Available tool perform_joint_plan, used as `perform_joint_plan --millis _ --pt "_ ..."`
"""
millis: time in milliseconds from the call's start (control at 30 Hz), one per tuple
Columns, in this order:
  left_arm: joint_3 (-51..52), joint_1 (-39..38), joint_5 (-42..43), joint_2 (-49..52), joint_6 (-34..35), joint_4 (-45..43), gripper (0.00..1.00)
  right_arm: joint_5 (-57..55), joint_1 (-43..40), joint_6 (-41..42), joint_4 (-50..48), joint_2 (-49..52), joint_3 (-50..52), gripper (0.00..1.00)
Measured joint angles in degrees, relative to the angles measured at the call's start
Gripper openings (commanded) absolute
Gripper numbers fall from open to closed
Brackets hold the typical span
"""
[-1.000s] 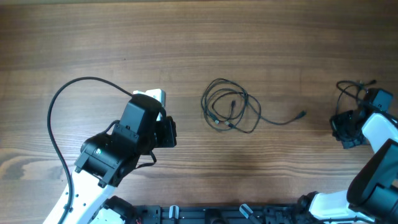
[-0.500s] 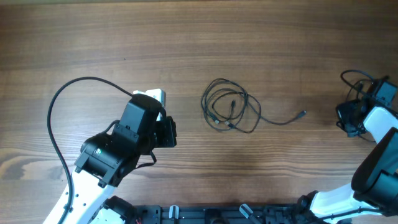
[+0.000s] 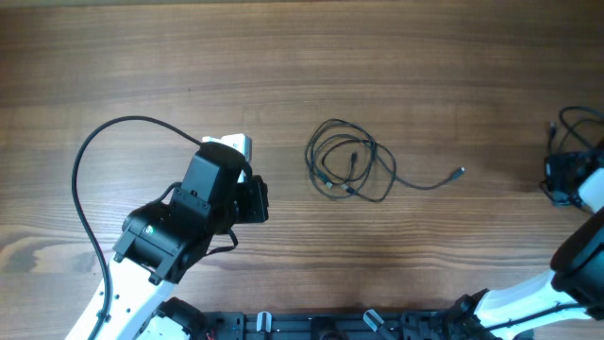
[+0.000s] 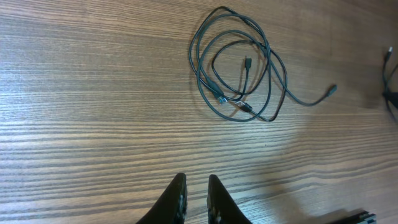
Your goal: Untangle cables
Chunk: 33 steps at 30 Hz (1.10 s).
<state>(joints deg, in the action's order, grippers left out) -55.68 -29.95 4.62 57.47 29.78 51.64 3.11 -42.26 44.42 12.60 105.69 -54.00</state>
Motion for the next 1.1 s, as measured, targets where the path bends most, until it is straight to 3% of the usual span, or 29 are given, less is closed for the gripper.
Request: perform_joint_plan --millis 333,667,967,1067,1100 --pt "0.0 0.0 0.0 0.0 0.0 0.0 0.14 -0.1 -3.1 -1.0 -0.6 5.5 -7.4 0.04" --pt "0.0 0.0 0.0 0.0 0.0 0.0 0.15 -4.7 -3.8 -7.6 6.8 11.6 -18.9 0.04" --pt "0.0 0.0 0.3 0.0 0.0 -0.2 0.16 -6.1 -10.4 -8.8 10.6 13.4 -23.3 0.05" --pt "0.0 0.0 0.3 0.0 0.0 -0.2 0.16 -4.0 -12.7 -9.0 10.5 13.4 -23.7 0.24" --pt "0.0 0.0 0.3 0.0 0.0 -0.3 0.16 -2.4 -13.5 -9.4 10.2 13.4 -23.7 0.46"
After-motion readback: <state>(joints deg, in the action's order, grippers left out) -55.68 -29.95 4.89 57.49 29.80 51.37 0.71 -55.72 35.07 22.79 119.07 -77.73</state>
